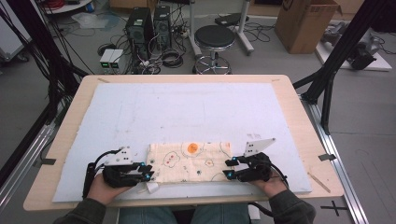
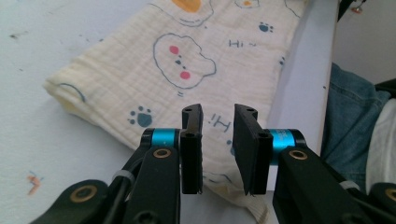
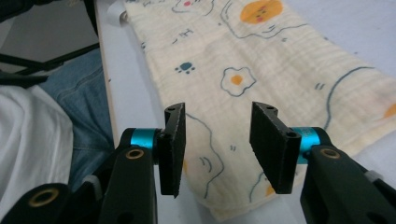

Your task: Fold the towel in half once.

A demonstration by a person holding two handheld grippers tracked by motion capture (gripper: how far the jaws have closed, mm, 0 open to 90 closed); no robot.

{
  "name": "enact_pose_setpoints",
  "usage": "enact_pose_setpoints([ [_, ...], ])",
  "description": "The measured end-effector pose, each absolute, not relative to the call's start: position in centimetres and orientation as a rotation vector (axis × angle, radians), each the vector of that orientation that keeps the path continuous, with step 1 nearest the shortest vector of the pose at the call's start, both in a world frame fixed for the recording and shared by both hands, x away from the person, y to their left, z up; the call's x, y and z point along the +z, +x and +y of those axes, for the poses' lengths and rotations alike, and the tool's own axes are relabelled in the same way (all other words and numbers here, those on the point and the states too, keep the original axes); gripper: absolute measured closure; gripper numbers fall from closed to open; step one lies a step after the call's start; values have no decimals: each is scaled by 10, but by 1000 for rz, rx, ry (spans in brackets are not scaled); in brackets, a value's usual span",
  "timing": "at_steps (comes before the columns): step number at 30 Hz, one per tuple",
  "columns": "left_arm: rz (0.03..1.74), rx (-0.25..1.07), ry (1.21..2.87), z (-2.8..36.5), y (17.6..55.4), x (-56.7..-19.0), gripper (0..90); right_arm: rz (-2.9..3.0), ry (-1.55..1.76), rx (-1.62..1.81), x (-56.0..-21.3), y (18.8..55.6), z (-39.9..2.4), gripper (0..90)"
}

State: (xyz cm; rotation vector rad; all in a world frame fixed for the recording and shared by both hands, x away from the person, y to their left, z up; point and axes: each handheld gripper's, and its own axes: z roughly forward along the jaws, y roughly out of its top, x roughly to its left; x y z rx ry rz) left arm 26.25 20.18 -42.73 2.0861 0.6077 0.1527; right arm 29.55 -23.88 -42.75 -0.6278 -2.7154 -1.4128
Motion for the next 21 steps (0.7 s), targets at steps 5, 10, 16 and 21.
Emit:
enact_pose_setpoints([
  [5,608,149,2077,199,264,-427,694,-2705,-667,-1443,-427,299,-242,521],
  [10,618,169,2071,199,265,-426,651,-2661,-726,-1448,-425,301,-239,420],
  [16,639,188,2029,201,266,-424,633,-2691,-759,-1472,-421,302,-236,327],
  [21,678,202,1992,204,272,-423,610,-2715,-796,-1505,-417,305,-237,246],
])
